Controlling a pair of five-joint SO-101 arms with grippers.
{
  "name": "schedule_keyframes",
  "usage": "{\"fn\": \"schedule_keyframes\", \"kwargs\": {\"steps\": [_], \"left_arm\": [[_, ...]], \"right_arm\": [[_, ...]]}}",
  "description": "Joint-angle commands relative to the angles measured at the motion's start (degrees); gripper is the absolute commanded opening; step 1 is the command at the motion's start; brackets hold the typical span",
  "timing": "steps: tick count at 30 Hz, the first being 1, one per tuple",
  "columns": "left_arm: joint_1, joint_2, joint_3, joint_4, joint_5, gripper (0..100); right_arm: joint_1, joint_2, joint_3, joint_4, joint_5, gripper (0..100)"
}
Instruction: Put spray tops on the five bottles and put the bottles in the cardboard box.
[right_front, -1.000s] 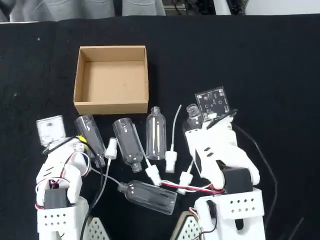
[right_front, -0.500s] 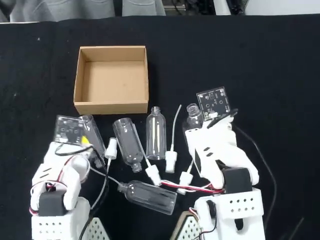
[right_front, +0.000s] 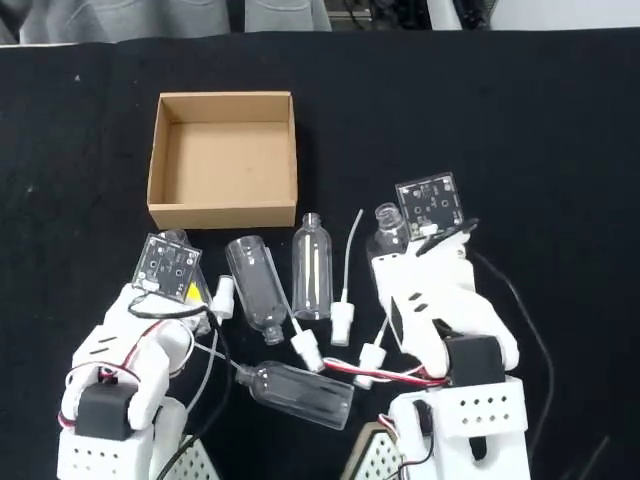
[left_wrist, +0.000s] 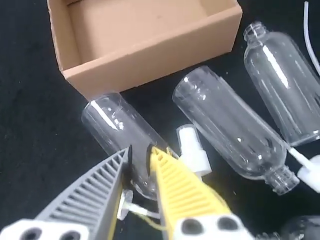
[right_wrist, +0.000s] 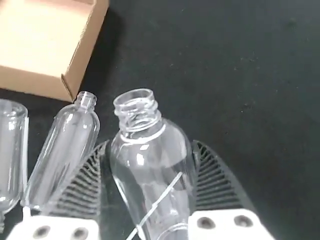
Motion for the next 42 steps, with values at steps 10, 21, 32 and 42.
{"fn": "schedule_keyframes", "kwargs": {"steps": [10, 21, 32, 42], "left_arm": [[0.7, 28.7, -16.0, 3.3, -1.2, 16], [6.4, 43.6, -23.3, 3.0, 5.2, 16], [9.9, 54.1, -25.4, -2.1, 8.4, 16], [9.9, 63.6, -26.6, -7.7, 11.3, 16]], "right_arm": [[1.7, -1.3, 1.7, -4.3, -0.7, 6.7], [1.7, -1.3, 1.7, -4.3, -0.7, 6.7], [1.7, -1.3, 1.7, -4.3, -0.7, 6.7], [1.7, -1.3, 1.7, -4.3, -0.6, 6.7]]}}
